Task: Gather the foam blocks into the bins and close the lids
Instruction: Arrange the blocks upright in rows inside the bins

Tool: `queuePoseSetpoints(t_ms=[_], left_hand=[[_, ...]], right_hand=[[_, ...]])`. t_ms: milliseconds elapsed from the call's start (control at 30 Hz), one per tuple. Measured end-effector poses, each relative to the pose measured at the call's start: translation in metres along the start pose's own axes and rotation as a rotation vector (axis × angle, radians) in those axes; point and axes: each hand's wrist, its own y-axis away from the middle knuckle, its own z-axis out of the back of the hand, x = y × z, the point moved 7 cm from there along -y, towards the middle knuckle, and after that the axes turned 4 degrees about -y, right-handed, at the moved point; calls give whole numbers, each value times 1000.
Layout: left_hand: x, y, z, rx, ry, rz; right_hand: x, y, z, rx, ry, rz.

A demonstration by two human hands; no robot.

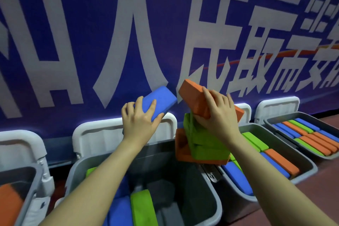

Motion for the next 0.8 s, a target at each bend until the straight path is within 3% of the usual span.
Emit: queuePoseSetpoints(t_ms=[100,333,433,633,800], left_hand=[[34,8,16,-36,-2,83],[113,52,49,-41,-80,195],[138,76,59,20,-101,260],[171,127,72,240,-87,506],[166,132,65,396,-127,496]], right_hand=[[47,-17,17,-138,-21,168],[130,-28,8,-113,-89,235],[167,-15,-6,-8,-178,165],[215,32,-61,373,-310,-107],[232,54,-86,510,-386,-230]])
